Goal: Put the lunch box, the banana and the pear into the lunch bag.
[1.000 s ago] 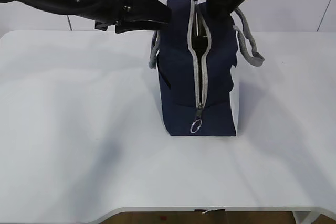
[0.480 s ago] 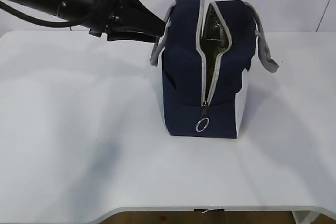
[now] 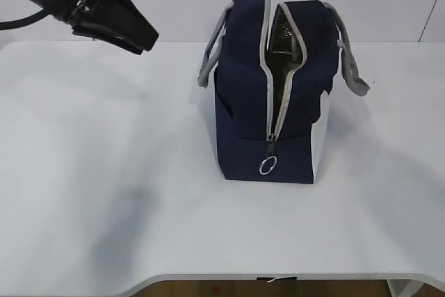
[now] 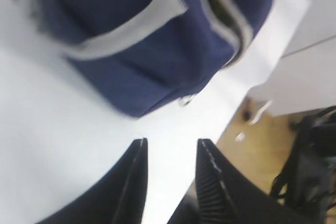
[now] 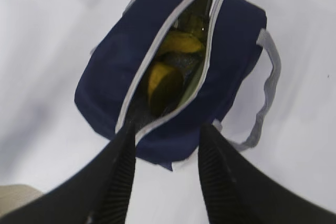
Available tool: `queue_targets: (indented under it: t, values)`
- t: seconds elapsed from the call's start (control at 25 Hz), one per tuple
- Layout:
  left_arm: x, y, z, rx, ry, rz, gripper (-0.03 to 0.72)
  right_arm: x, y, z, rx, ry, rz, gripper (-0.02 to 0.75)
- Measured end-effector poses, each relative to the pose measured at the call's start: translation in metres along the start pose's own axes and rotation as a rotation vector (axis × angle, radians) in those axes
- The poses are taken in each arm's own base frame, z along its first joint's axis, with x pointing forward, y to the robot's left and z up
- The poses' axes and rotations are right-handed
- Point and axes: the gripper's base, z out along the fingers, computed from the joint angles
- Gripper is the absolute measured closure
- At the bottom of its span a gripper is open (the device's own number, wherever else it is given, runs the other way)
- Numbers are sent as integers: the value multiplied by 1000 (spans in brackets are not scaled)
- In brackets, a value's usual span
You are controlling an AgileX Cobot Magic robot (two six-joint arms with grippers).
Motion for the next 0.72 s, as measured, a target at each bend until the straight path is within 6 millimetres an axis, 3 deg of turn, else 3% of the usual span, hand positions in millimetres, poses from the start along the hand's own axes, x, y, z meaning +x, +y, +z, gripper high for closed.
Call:
queue_targets:
  t: [0.16,0.44,0.56,0.72]
  values:
    - [8,-3,-2,-138,108,-5,447,8,0,-15,-2,-15,3,448]
    - [18,-23,1,-371,240,2,447,11,0,-8,-6,11,3,456]
    - [18,-31,-5,-378,224,6,447,25,1,-1,-12,54,4,457]
    - [18,-38,-13,-389,205,18,449,49,3,3,-34,-16,14,457]
